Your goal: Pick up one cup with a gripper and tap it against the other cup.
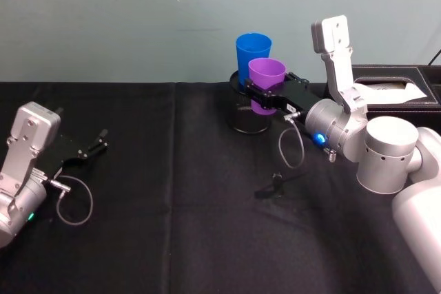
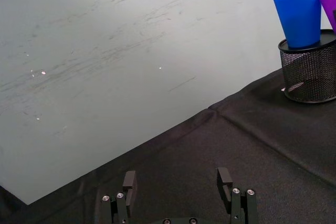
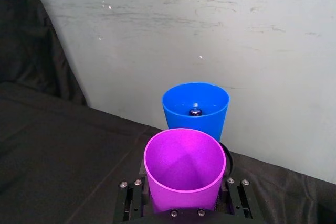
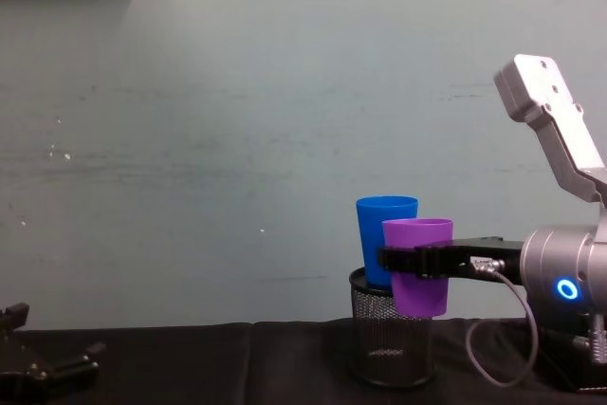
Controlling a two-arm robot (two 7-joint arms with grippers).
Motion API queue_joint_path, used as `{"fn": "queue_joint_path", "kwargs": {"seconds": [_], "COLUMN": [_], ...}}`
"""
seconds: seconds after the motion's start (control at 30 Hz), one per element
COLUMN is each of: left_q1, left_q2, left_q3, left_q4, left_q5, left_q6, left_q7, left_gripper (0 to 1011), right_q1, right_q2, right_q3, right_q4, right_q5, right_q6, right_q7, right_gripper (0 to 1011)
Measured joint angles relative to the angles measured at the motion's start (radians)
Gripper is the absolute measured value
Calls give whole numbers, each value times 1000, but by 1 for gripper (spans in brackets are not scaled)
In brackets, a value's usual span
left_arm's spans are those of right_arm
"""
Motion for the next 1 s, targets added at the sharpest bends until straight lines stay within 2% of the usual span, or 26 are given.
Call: {"fn": "queue_joint_path", "kwargs": {"seconds": [1.0], "left_q1": [0], "left_q2": [0], "left_q3": [0], "left_q4": [0], "left_q5": [0], "left_q6": [0], "left_q7": [0], "left_gripper": [1000], "right_q1": [0], "right_q2": [0], "right_q3": [0], "right_q4": [0], "right_q5": [0], "right_q6": [0], "right_q7": [0], "right_gripper": [715]}}
